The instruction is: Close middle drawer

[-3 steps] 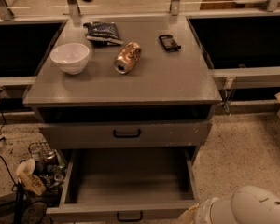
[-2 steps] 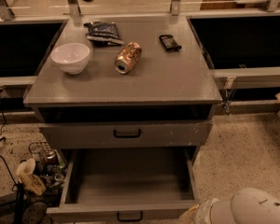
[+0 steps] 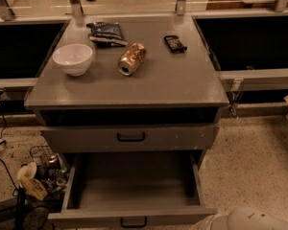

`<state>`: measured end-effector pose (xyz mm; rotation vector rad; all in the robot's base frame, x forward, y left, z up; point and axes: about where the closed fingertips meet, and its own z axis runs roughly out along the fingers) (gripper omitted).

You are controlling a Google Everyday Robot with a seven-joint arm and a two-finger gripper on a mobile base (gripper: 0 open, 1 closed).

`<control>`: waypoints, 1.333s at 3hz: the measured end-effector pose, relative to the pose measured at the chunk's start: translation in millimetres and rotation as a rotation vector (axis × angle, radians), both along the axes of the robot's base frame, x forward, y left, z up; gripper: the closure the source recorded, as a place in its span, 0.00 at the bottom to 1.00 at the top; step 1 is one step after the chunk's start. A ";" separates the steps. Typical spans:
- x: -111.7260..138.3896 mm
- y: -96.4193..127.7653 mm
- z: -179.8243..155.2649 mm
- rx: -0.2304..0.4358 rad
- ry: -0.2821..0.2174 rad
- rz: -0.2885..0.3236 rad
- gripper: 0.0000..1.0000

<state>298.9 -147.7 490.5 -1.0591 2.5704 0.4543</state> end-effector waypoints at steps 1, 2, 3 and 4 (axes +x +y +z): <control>1.0 2.1 4.1 0.000 -0.008 0.010 1.00; 0.9 2.0 4.2 0.000 -0.008 0.010 1.00; 12.9 7.3 -6.4 0.031 -0.031 -0.024 1.00; 30.2 17.6 -23.3 0.068 -0.048 -0.063 1.00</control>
Offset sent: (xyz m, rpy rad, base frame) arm 0.0075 -0.0003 -0.0055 0.0123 -0.0010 -0.0388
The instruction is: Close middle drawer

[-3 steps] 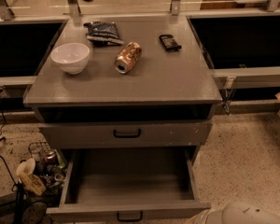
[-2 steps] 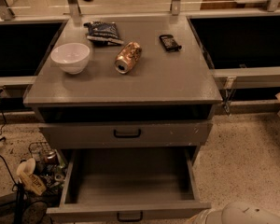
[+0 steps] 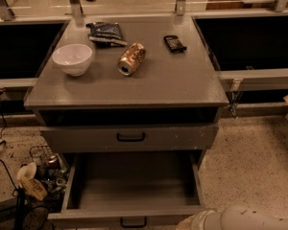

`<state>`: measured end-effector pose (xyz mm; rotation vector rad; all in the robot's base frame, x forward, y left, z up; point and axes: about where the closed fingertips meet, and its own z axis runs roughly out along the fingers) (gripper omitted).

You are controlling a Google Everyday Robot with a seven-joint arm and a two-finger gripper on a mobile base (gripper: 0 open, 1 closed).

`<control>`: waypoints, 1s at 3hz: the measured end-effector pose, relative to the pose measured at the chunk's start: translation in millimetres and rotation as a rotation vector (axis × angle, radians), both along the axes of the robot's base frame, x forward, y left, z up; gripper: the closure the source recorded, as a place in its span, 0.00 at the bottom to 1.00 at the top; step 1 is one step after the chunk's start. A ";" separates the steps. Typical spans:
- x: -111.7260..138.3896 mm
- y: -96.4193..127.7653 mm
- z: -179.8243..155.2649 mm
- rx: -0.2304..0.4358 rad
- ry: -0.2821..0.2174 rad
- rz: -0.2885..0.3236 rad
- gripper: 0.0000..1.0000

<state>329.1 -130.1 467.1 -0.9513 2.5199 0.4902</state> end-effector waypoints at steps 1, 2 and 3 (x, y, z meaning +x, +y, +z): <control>0.0 0.0 0.0 0.000 0.000 0.000 1.00; -1.3 -1.0 -7.4 0.006 0.014 -0.020 1.00; -1.6 -4.4 -43.0 0.013 0.054 -0.071 1.00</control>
Offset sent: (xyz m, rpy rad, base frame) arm -0.0038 -0.0021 -0.0081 0.0166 0.0243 -0.0405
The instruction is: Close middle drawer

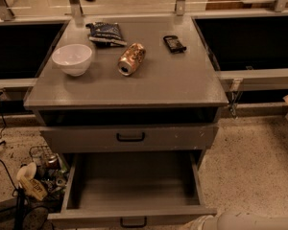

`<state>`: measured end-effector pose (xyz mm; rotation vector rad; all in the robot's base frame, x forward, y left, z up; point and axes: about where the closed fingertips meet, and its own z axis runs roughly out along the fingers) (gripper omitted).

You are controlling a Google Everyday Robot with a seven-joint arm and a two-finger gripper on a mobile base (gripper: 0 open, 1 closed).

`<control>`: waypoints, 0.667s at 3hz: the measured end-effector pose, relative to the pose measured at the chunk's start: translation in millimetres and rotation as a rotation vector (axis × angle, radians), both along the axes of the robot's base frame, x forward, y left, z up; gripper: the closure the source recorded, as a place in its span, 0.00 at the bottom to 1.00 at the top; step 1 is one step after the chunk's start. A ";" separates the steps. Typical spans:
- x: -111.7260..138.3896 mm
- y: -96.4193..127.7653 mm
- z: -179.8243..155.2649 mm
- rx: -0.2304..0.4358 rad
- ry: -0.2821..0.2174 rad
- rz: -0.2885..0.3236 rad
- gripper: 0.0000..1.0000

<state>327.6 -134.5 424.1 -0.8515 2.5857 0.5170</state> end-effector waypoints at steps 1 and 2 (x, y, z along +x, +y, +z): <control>0.6 0.4 -0.8 0.007 0.004 -0.003 1.00; 13.9 4.1 -7.6 0.026 0.000 -0.032 1.00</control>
Offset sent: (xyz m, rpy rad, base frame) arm 0.0339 0.0077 -0.0167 0.0530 -0.0083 -0.0787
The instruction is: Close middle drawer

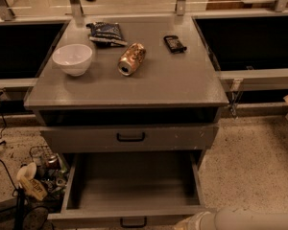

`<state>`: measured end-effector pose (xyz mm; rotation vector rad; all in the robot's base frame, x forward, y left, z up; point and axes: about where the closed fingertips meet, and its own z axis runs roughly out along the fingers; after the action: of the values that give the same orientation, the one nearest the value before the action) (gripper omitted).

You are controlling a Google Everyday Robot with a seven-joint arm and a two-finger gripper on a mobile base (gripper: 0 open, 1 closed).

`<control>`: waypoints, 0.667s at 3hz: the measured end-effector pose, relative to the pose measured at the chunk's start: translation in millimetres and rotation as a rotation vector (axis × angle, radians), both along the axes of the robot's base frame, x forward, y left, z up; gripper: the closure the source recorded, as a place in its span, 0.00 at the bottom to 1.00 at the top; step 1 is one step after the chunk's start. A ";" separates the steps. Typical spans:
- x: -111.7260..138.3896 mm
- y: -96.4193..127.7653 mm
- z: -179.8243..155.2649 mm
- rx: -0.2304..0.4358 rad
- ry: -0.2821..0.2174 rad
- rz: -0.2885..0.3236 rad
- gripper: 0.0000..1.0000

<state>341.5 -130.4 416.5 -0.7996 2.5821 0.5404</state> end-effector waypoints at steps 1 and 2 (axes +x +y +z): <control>12.8 8.8 -3.5 0.022 -0.015 -0.019 1.00; 19.9 12.9 -6.3 0.041 -0.021 -0.026 1.00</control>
Offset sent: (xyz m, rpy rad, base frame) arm 0.0291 0.0160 -0.0088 0.0622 -0.0295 -0.0384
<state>361.4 -117.5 410.2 -0.7533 2.5504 0.5724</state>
